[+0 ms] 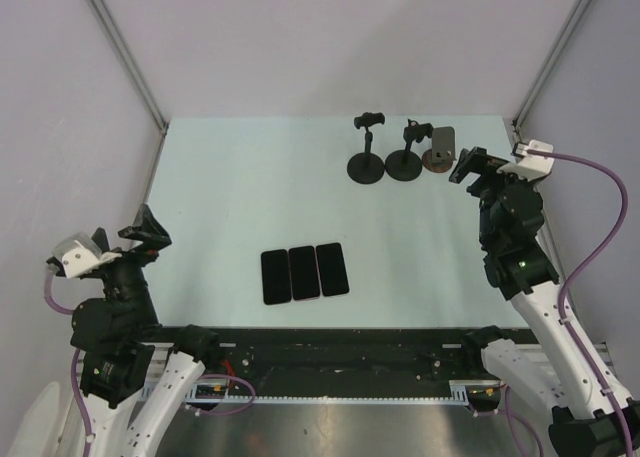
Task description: Remove the phone from the phone stand
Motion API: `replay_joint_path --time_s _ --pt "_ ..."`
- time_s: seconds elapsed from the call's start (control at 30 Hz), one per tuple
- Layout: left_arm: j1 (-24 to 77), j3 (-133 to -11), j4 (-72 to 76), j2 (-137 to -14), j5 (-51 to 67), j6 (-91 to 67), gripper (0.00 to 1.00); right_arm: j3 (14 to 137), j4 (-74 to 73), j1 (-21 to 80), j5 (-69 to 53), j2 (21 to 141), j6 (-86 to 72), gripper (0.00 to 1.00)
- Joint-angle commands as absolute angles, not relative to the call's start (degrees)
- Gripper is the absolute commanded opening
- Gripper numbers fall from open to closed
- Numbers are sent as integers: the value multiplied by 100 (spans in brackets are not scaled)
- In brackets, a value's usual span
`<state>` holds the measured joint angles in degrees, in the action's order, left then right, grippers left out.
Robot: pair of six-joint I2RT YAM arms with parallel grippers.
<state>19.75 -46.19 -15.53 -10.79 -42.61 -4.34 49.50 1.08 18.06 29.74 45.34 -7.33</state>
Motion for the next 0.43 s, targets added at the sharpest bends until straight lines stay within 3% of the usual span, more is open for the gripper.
replay_joint_path --time_s 0.0,0.4 --pt "1978 -4606 -1433 -993 -4087 -272 100 4922 519 1784 2892 4588 -852 100" --pt "1978 -4570 -1433 -1072 -3929 -386 100 4922 501 1784 2698 4693 -879 100"
